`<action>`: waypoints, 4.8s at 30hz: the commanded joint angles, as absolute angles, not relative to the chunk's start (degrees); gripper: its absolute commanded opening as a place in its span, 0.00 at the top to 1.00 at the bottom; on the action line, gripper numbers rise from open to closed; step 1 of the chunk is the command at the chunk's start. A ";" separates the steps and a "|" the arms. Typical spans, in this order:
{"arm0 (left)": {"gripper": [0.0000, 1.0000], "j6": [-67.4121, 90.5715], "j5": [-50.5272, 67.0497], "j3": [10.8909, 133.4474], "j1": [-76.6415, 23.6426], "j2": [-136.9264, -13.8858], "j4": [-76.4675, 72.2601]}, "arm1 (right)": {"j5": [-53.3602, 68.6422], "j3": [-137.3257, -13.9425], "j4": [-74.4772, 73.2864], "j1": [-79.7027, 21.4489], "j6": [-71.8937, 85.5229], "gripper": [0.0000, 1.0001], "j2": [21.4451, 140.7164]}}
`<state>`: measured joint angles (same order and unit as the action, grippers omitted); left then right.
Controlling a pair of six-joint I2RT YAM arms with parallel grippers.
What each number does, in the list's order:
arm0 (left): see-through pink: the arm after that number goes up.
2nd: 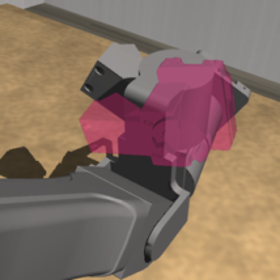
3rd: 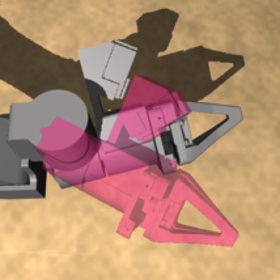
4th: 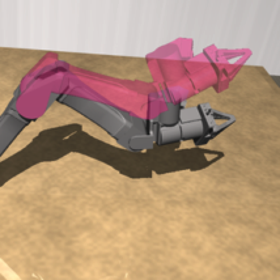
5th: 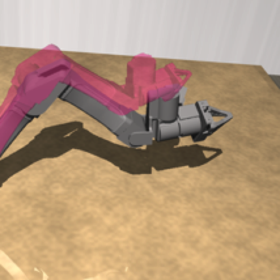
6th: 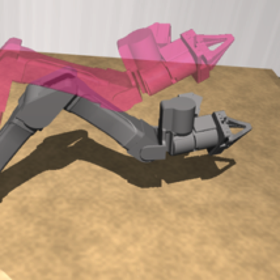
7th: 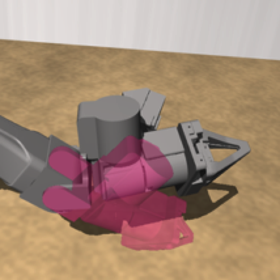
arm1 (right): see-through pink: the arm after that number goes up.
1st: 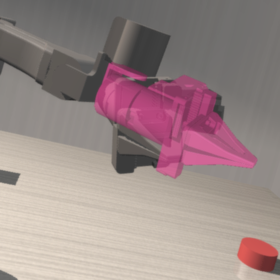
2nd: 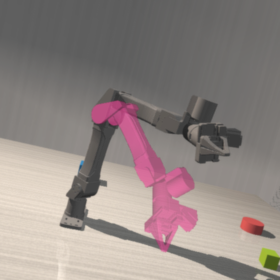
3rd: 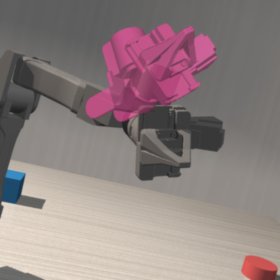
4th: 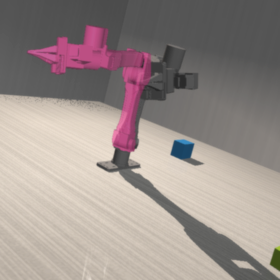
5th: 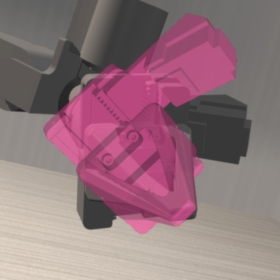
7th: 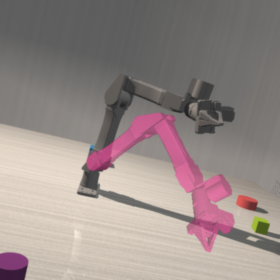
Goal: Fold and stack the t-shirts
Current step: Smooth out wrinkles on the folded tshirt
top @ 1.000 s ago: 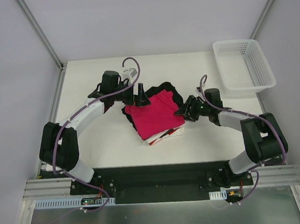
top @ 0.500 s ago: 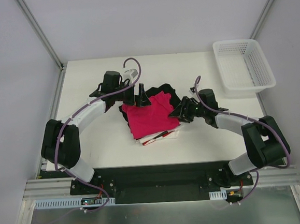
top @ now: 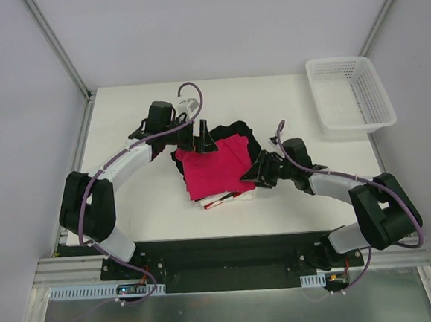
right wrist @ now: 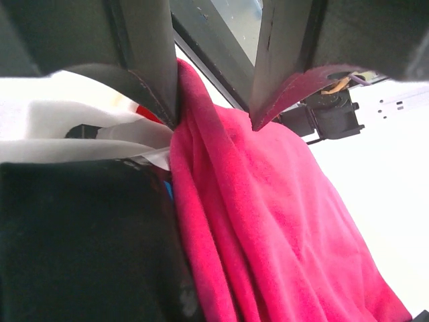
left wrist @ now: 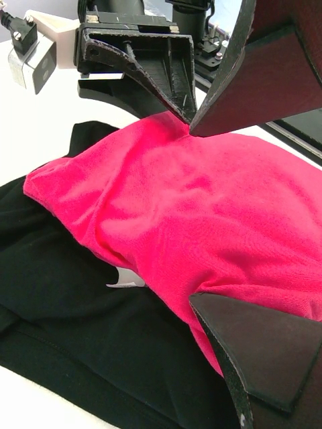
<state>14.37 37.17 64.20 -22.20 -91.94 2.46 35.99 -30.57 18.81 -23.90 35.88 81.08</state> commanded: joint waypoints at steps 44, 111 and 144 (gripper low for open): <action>0.01 14.06 38.41 65.57 -22.94 -91.14 1.58 | 39.82 -49.48 25.49 -20.65 35.68 0.53 98.00; 0.01 14.33 39.46 65.04 -22.94 -92.37 0.70 | 41.40 -66.96 19.08 -21.36 34.45 0.99 108.10; 0.01 11.34 25.16 62.93 -22.50 -75.88 2.11 | 43.42 -68.38 17.32 -11.08 30.85 0.78 108.55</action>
